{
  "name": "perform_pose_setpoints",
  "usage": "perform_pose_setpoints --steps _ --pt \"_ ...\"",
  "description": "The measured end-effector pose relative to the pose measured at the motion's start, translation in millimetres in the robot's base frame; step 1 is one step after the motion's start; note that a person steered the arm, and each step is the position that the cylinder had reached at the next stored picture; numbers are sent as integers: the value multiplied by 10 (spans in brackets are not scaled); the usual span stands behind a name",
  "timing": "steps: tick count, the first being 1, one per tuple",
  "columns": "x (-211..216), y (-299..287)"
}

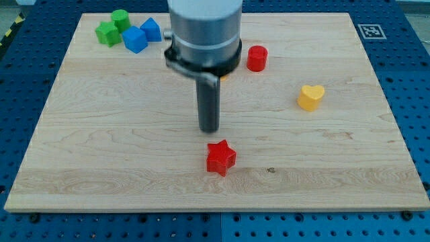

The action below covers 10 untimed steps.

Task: Slide the yellow heart to the red star

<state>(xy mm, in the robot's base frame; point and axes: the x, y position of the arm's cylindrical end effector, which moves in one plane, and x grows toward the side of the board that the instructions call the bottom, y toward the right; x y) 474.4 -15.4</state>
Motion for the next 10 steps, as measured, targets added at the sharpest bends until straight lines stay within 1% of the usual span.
perform_pose_setpoints --steps 1,2,4,7,8,10 --pt "-362 0" --pt "-362 114" --pt "-705 513" --pt "-869 1538" --pt "-701 1782" --pt "-66 1783"
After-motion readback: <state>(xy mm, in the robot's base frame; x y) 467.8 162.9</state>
